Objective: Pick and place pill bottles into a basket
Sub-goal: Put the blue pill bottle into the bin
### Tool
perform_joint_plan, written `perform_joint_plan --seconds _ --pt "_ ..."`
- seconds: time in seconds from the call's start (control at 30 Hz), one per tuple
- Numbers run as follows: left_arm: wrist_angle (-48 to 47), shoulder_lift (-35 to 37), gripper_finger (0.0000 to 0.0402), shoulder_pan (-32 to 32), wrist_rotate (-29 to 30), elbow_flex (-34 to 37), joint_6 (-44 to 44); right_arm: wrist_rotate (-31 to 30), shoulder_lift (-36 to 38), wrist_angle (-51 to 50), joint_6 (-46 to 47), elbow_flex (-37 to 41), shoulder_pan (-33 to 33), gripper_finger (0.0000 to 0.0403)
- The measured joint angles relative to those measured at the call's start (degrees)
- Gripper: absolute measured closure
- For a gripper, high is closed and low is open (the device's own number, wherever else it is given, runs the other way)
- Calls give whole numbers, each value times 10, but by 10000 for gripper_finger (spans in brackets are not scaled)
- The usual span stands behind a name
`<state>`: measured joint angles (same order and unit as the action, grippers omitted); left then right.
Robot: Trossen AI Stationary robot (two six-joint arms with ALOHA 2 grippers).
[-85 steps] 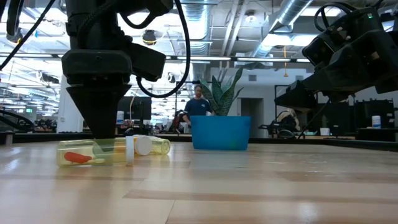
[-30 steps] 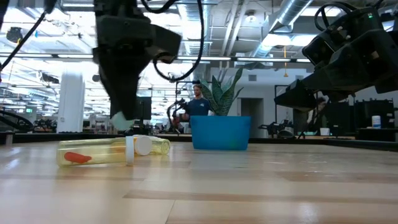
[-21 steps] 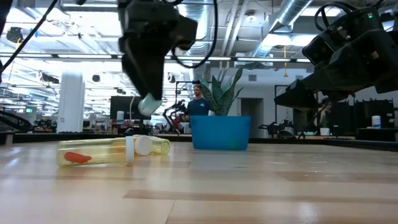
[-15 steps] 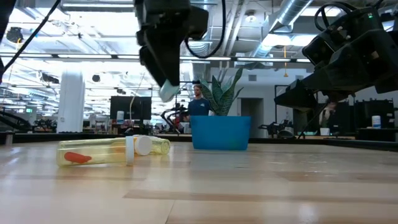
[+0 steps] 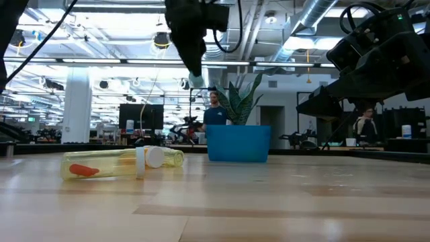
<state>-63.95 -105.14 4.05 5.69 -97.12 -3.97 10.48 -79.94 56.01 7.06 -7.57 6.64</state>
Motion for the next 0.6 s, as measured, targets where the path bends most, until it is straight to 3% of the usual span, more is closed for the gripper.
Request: perform_joint_plan --seconds 0.2,0.37,0.6 --pt "19 -8 122 59 -46 0 -133 0 0 0 5 0 0 76" --pt "59 -24 122 96 -79 0 -173 0 0 0 2 0 0 76" --pt "115 -65 122 116 -84 1 -223 0 0 -6 -1 -1 0 76"
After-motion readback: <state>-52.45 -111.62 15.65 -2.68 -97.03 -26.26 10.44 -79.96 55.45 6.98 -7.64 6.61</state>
